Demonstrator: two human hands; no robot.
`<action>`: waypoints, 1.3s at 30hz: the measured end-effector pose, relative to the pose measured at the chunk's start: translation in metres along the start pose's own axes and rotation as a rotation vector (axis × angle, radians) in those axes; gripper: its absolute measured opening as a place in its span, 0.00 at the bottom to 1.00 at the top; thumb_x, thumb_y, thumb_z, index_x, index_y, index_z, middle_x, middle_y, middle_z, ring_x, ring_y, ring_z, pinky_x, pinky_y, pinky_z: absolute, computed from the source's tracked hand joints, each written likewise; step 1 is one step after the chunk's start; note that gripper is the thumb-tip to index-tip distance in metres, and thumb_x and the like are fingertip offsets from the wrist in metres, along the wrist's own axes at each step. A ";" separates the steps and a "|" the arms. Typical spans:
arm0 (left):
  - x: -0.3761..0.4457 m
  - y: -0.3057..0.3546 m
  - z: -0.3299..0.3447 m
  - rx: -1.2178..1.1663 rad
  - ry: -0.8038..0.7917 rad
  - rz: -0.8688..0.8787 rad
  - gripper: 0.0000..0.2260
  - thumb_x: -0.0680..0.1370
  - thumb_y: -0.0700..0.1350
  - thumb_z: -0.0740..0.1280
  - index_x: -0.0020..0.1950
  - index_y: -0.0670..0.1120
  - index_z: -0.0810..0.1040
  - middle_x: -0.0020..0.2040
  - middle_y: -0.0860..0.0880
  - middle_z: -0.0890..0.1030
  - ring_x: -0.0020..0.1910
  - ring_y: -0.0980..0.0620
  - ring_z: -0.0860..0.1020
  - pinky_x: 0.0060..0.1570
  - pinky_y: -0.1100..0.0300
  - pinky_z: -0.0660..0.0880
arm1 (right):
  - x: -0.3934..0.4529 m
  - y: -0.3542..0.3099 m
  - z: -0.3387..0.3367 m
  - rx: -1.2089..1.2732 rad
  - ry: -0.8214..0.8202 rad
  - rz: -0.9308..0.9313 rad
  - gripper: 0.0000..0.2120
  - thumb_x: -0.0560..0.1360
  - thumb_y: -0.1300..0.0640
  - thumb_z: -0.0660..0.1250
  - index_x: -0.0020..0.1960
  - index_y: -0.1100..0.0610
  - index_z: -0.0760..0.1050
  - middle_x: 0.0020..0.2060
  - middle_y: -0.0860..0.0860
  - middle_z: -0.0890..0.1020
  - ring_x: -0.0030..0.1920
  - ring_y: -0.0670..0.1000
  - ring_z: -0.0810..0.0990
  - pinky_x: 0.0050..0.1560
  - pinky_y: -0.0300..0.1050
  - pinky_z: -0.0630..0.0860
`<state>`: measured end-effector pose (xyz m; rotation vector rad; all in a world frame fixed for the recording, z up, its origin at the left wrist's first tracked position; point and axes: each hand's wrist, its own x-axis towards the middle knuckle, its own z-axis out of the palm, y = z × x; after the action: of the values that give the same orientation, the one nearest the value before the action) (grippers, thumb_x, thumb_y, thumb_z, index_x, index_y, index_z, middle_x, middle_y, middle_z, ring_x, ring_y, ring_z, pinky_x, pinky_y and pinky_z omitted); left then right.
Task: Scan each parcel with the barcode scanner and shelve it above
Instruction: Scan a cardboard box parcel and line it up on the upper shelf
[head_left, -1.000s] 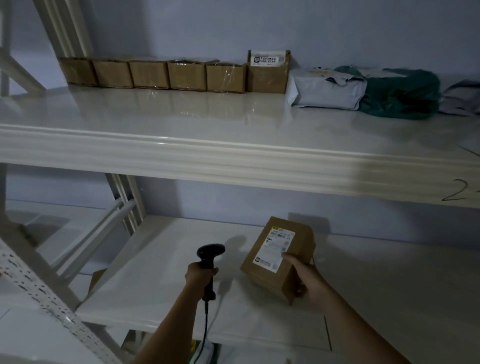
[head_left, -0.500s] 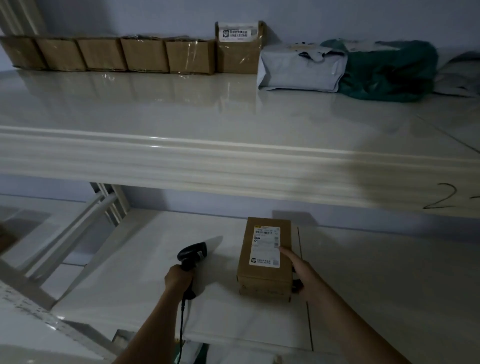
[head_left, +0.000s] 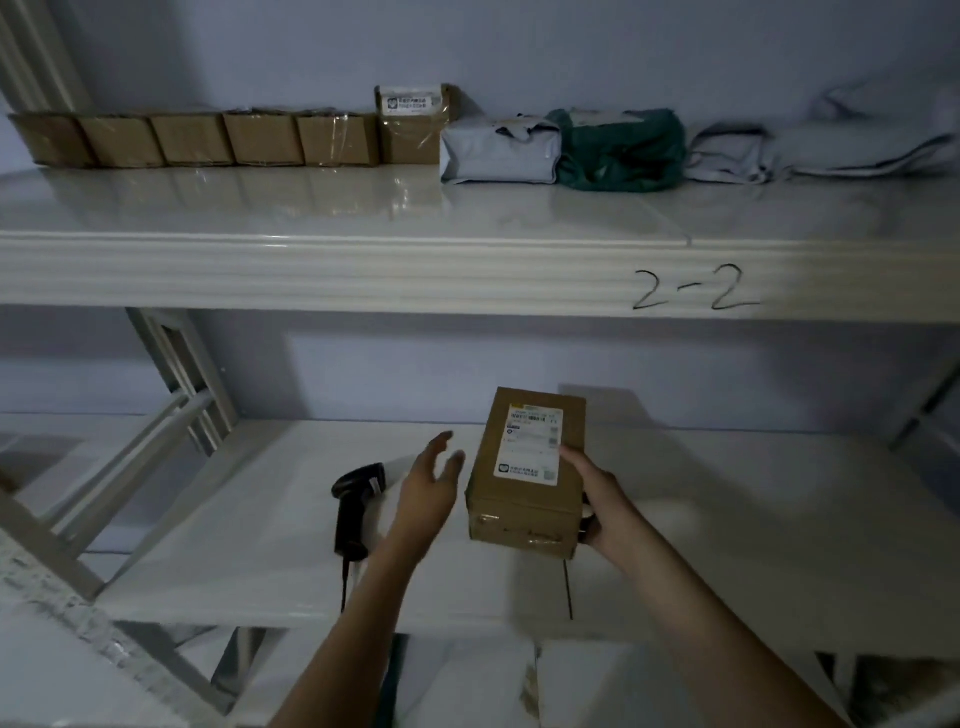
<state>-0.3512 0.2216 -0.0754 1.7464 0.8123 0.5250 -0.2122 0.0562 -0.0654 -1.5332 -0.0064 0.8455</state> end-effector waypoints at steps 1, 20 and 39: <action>-0.018 0.015 0.013 -0.101 -0.113 -0.020 0.21 0.79 0.61 0.61 0.71 0.60 0.69 0.67 0.52 0.75 0.62 0.53 0.75 0.61 0.55 0.71 | -0.016 -0.002 -0.007 0.003 0.016 -0.012 0.25 0.69 0.36 0.72 0.57 0.53 0.83 0.50 0.55 0.87 0.54 0.59 0.84 0.59 0.62 0.79; -0.233 0.223 0.140 -0.083 -0.445 0.271 0.35 0.67 0.71 0.65 0.69 0.59 0.61 0.59 0.57 0.77 0.52 0.59 0.79 0.47 0.62 0.76 | -0.276 -0.054 -0.214 -0.237 0.252 -0.717 0.17 0.67 0.26 0.65 0.53 0.29 0.72 0.49 0.39 0.83 0.45 0.38 0.83 0.39 0.37 0.79; -0.365 0.398 0.300 0.067 -0.015 0.898 0.32 0.75 0.66 0.61 0.74 0.53 0.58 0.48 0.60 0.79 0.44 0.60 0.77 0.38 0.67 0.72 | -0.394 -0.147 -0.397 -0.203 0.780 -1.163 0.29 0.73 0.35 0.68 0.67 0.46 0.64 0.44 0.31 0.73 0.41 0.20 0.72 0.35 0.19 0.69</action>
<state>-0.2816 -0.3142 0.2239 2.1278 -0.0206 1.0714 -0.2293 -0.4475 0.2182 -1.6120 -0.3820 -0.6920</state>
